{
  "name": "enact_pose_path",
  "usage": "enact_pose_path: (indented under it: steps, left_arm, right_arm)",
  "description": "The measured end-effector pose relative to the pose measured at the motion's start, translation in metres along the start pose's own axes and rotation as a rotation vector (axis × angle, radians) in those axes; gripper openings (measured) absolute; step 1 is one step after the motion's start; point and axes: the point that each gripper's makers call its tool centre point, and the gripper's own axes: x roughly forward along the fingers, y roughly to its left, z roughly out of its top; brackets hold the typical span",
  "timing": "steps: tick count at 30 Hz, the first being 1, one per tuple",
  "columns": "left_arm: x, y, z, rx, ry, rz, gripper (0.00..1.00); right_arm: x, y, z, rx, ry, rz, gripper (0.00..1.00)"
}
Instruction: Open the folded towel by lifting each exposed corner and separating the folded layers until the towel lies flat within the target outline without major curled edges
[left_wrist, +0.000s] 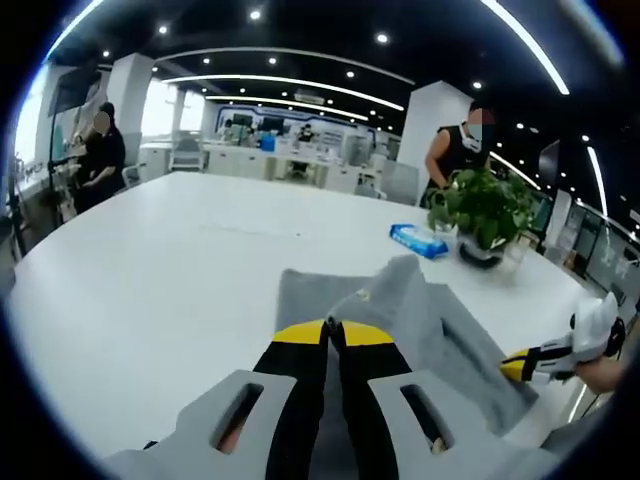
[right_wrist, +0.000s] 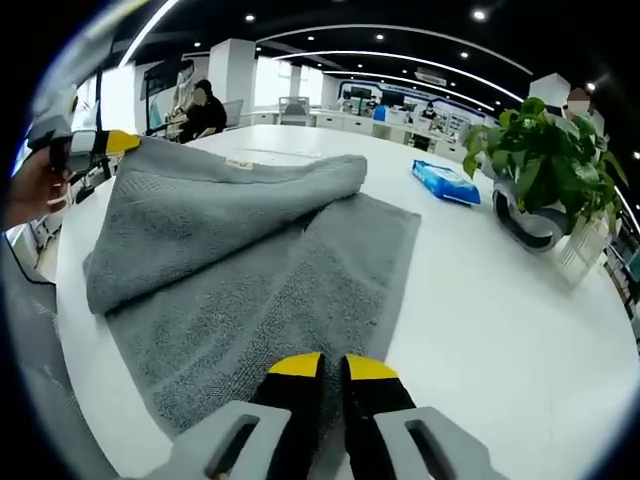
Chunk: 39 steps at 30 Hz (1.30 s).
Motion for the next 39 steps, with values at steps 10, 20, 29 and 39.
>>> enact_pose_path:
  steps: [10,20,29,39]
  left_arm:
    - [-0.014,0.032,-0.01,-0.011,0.032,0.033,0.03]
    - [-0.025,0.048,-0.033,-0.02,0.111,0.043,0.03]
    - [-0.035,0.061,-0.039,-0.017,0.14,0.058,0.03]
    - [-0.046,0.096,-0.046,-0.045,0.158,0.137,0.03]
  right_arm:
    - [-0.001,-0.004,-0.001,0.013,-0.003,-0.006,0.03]
    - [-0.003,-0.004,-0.001,-0.005,-0.037,-0.007,0.03]
    - [-0.005,-0.005,-0.002,-0.004,-0.046,-0.015,0.02]
    - [-0.004,-0.006,-0.002,-0.004,-0.064,-0.014,0.02]
